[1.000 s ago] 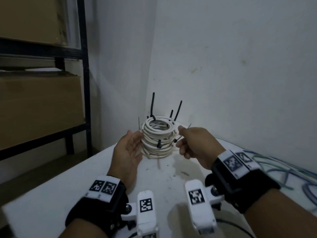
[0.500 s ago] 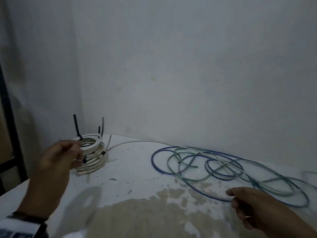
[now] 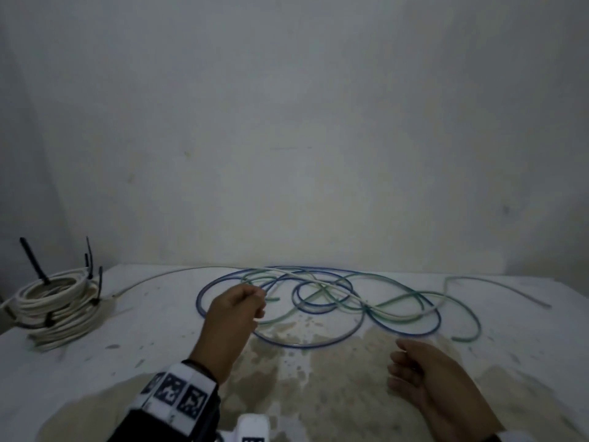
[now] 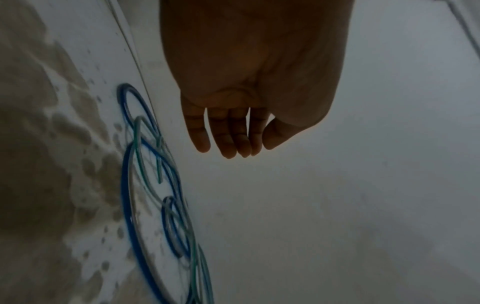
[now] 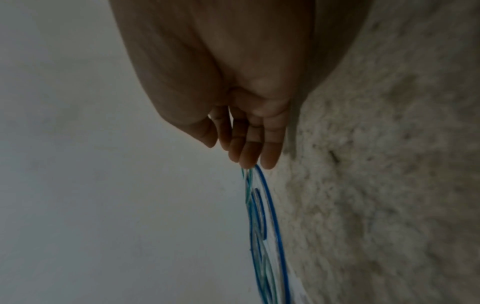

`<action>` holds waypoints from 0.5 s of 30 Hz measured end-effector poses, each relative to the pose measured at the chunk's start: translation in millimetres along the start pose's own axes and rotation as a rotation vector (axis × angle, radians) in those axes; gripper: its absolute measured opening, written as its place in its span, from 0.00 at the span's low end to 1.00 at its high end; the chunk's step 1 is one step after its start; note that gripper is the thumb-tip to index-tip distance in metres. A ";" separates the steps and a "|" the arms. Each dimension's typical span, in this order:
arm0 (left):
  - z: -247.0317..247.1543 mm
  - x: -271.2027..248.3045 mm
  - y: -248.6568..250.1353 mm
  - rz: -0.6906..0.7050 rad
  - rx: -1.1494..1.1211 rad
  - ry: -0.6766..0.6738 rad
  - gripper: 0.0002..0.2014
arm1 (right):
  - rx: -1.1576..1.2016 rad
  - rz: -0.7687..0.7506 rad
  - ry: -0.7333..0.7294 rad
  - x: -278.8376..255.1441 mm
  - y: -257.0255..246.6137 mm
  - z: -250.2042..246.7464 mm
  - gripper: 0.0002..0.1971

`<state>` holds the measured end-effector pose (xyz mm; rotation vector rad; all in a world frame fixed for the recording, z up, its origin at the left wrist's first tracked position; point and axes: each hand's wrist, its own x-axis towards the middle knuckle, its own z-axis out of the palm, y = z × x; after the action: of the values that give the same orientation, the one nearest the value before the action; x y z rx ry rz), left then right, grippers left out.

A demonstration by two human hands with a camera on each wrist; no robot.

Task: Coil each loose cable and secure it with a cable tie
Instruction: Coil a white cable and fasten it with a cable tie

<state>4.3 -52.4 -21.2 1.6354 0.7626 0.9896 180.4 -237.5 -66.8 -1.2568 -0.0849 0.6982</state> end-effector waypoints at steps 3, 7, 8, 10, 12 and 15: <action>31.4 4.8 -6.8 -0.048 0.096 -0.077 0.12 | 0.007 -0.044 0.002 6.3 5.6 -2.0 0.05; 69.4 8.0 -5.0 -0.038 0.250 -0.208 0.10 | -0.023 -0.093 0.043 15.6 10.8 -4.0 0.07; 78.3 10.6 -4.7 -0.018 0.296 -0.232 0.10 | -0.035 -0.105 0.059 18.0 11.9 -4.8 0.07; 97.5 18.6 -6.1 0.044 0.420 -0.281 0.07 | -0.050 -0.132 0.090 22.7 13.7 -6.9 0.09; 117.4 25.9 -6.7 0.143 0.565 -0.337 0.08 | -0.041 -0.146 0.115 26.6 15.9 -8.1 0.09; 150.5 39.8 -10.2 0.280 0.666 -0.475 0.21 | -0.039 -0.137 0.127 32.1 19.0 -8.8 0.07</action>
<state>156.2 -81.9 -41.1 2.4911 0.5675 0.4993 201.2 -225.5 -96.5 -1.3169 -0.0803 0.4995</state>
